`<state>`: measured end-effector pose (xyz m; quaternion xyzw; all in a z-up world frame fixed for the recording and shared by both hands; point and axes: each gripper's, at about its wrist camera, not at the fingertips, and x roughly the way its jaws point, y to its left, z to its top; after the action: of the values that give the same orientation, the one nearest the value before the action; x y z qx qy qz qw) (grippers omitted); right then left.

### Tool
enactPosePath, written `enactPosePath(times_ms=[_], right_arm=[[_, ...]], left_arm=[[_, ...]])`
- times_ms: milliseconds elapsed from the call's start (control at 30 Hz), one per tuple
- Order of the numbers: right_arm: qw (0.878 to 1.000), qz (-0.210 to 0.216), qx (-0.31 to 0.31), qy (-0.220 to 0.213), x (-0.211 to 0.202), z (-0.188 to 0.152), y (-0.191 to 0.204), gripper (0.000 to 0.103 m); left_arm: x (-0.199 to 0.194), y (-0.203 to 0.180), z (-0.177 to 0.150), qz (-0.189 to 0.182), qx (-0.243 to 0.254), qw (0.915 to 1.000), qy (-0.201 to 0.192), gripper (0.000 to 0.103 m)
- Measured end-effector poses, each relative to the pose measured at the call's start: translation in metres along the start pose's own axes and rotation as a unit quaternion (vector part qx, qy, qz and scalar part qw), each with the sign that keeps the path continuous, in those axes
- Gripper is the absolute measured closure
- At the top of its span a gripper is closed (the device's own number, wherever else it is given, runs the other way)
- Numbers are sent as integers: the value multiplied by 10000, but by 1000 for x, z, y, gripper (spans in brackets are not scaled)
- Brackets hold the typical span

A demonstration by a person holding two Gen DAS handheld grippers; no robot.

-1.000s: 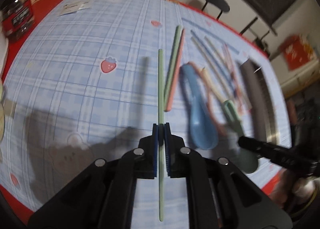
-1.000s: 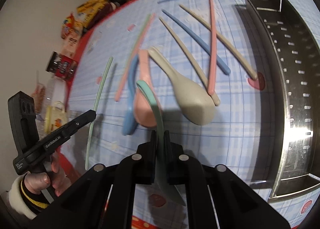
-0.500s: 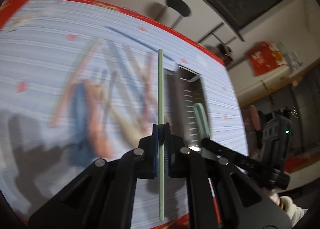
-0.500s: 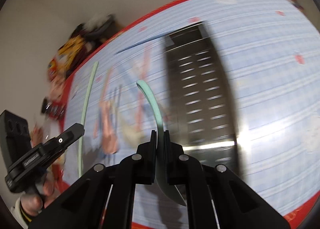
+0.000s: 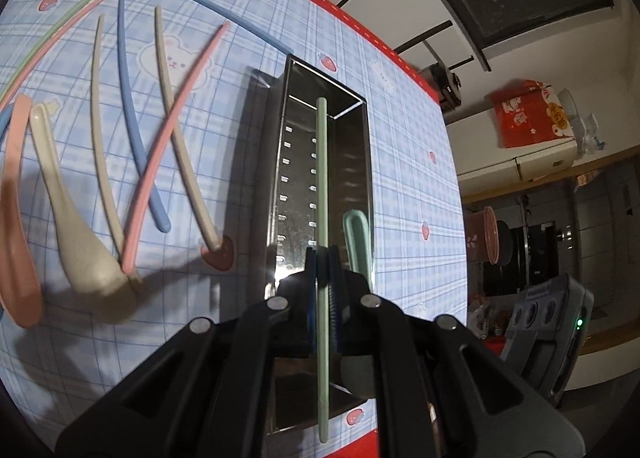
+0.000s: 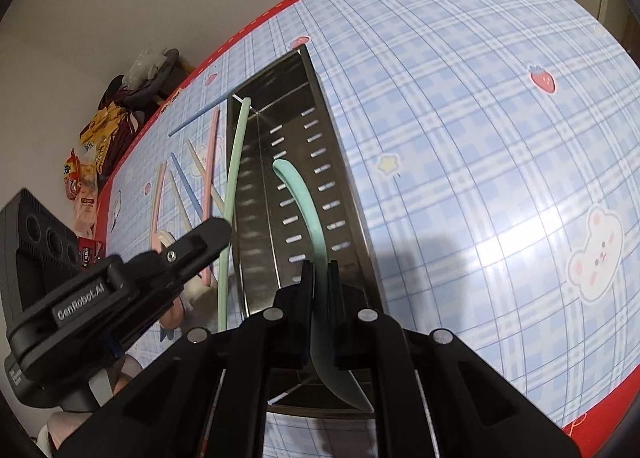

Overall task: Organize utensils
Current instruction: 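Lower the mint spoon into the steel rack with the right tool while the left tool drops the chopstick in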

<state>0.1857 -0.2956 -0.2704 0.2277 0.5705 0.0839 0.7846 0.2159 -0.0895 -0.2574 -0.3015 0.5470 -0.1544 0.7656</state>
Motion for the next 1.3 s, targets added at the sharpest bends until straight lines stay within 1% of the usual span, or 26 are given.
enactPosePath(times_ms=[233,433,667,767,800,833,867,900,933,967,1000,1067,1100,1133,1167,1200,1267,1300], right_arm=[[10000,46,51,-8,4,-2,-2,95],[10000,66,17,-65,2,-4,-3,95],[9998,-45,-173,-82,2,-8,0,95],[9998,-27,-200,-61,2,-9,1,94],[9997,-8,-220,-66,0,-9,3,94],[9996,38,-280,-96,-4,-10,6,93],[9992,71,-381,-138,-8,-11,10,87],[9985,38,-503,-197,-13,-12,14,73],[9978,-6,-604,-258,-17,-12,18,65],[9969,-32,-711,-331,-22,-13,21,53],[9954,-54,-861,-420,-27,-15,27,45],[9926,-156,-1090,-513,-34,-18,36,35],[9908,-208,-1208,-574,-38,-20,41,28],[9894,-245,-1286,-628,-40,-22,44,25],[9872,-296,-1402,-703,-44,-24,50,19],[9853,-341,-1495,-749,-46,-25,53,14],[9809,-432,-1700,-842,-49,-27,63,7],[9785,-450,-1804,-890,-51,-28,68,6]], left_arm=[[10,-5,5,185,82,9998,-70,93],[13,-3,17,277,126,9995,-110,93],[25,-6,34,367,158,9992,-30,93],[26,-9,37,373,297,9989,4,94],[23,-10,38,346,329,9989,-5,93],[19,-12,40,275,379,9989,-20,88],[15,-14,41,240,424,9988,-40,80],[8,-16,44,189,508,9985,-90,76],[0,-18,46,147,593,9980,-143,67],[-8,-21,49,109,697,9973,-210,56],[-16,-23,49,111,773,9966,-268,51],[-36,-26,54,137,970,9942,-440,31],[-45,-27,55,131,1029,9934,-497,25],[-55,-28,57,153,1105,9921,-572,13],[-65,-28,58,192,1187,9906,-648,10],[-73,-27,56,223,1259,9894,-693,10],[-90,-24,57,319,1393,9867,-774,5],[-97,-22,55,353,1431,9858,-808,5]])
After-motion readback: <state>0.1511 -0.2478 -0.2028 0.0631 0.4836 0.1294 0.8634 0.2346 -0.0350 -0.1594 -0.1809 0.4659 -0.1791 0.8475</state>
